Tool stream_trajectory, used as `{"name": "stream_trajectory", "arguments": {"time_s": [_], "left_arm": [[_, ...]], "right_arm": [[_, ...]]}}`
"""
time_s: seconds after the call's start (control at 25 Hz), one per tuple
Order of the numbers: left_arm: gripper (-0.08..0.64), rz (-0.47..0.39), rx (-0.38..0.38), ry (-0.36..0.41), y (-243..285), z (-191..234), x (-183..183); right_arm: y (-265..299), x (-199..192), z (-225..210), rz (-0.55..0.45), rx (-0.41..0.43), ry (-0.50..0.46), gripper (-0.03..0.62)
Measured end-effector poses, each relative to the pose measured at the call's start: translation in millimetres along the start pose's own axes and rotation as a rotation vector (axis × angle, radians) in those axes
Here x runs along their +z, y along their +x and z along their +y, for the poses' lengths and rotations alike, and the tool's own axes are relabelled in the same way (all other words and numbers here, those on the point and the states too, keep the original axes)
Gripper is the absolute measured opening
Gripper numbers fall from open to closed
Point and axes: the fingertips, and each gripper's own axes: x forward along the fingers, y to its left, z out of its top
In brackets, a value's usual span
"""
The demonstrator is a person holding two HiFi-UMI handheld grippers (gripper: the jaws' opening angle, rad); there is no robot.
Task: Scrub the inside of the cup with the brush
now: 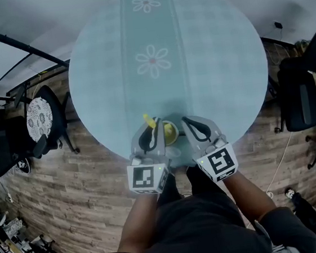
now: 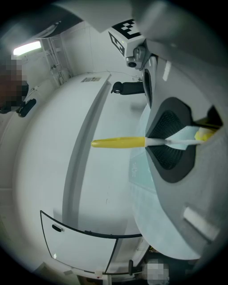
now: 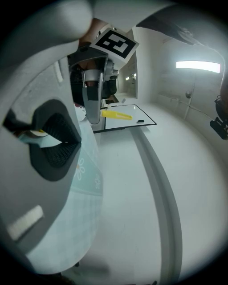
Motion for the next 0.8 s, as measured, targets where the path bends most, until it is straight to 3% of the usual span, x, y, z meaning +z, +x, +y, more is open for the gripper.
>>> {"name": "stream_trajectory", "arguments": {"time_s": [0.52,0.8], "left_arm": [[0.037,0.016,0.017,-0.072,0.8,-9.7,-4.1],[0.037,0.022,0.023,-0.066,-11.4,-13.8,-6.1]], "right_arm": [[-2.5,-3.6,-6.4,0.012,0.032,-0.001,0.002],[3.4,0.8,-1.7,-0.010,0.054,-0.009,0.002]]}}
